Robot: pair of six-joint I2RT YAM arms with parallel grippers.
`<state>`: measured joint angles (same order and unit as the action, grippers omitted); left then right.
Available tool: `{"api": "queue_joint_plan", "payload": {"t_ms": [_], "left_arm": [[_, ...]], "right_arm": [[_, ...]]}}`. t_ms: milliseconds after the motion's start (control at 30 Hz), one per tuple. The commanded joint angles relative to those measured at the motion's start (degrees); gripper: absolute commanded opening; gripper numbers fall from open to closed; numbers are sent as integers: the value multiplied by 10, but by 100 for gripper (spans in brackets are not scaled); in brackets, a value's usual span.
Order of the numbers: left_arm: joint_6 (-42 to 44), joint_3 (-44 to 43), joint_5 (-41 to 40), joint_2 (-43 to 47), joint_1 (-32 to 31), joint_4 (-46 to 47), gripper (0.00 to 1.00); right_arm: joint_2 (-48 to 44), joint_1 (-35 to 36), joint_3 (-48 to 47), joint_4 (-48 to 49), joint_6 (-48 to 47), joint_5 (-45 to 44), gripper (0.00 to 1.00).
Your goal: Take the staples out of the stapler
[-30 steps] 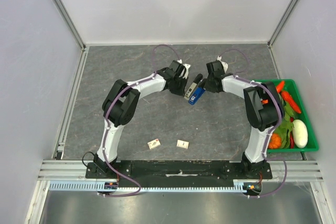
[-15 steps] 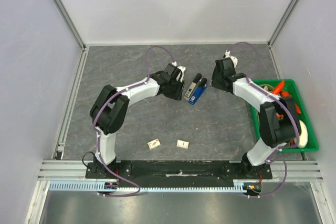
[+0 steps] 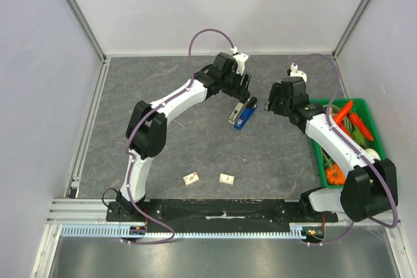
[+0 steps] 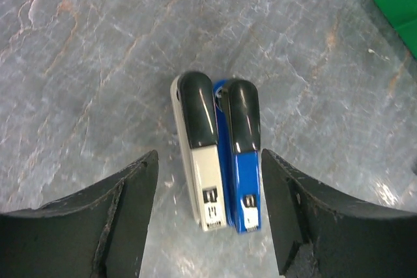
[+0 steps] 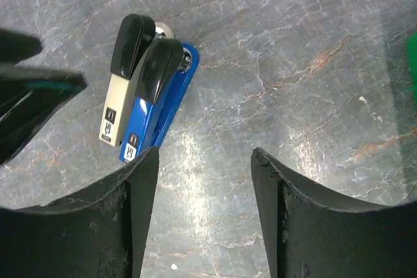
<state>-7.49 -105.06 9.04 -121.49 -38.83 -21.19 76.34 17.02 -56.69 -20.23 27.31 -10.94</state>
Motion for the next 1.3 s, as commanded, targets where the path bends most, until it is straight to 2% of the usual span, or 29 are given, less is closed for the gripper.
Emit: {"api": "queue_joint_plan", "payload": {"t_ms": [0, 233, 733, 1033, 1267], "left_arm": [[38, -72, 14, -65, -1, -29, 71], [34, -143, 0, -124, -3, -30, 70], [55, -154, -63, -164, -11, -14, 68], [74, -188, -58, -193, -28, -10, 67], [74, -197, -64, -202, -30, -16, 62]], "right_arm": [[-40, 1, 15, -8, -15, 31, 66], [-65, 7, 23, -11, -15, 46, 68], [-65, 13, 21, -7, -18, 57, 68], [-61, 15, 22, -8, -20, 58, 68], [-63, 16, 25, -6, -20, 57, 68]]}}
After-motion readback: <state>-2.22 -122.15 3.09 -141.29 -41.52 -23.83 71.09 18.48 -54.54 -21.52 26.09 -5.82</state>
